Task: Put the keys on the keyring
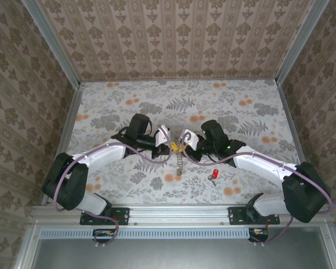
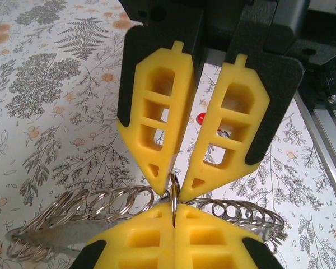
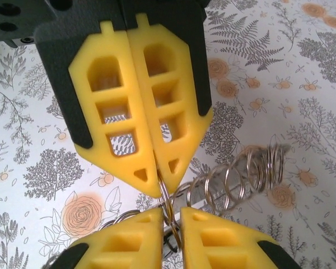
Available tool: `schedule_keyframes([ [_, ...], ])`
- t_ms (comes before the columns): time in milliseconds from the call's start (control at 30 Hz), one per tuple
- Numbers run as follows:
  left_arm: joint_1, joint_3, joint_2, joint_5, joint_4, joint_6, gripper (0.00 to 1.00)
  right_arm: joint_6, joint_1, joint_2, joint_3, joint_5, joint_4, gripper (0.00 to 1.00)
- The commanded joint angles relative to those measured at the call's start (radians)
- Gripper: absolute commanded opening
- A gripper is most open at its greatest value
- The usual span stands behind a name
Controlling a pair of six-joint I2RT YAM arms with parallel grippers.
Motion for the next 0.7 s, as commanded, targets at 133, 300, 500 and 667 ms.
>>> schedule_keyframes([
  [133, 0.010, -0.033, -0.038, 0.085, 0.116, -0.058, 0.00, 0.062, -0.024, 0.012, -0.036, -0.088, 0.118, 0.16],
  [300, 0.010, -0.038, -0.033, 0.079, 0.117, -0.058, 0.00, 0.078, -0.026, 0.018, -0.031, -0.125, 0.138, 0.08],
  [500, 0.007, -0.026, -0.029, 0.036, 0.066, -0.032, 0.05, 0.060, -0.026, 0.015, -0.008, -0.116, 0.088, 0.00],
  [667, -0.002, 0.001, -0.021, -0.005, -0.013, 0.020, 0.10, 0.043, -0.023, 0.007, 0.021, -0.098, 0.034, 0.00],
])
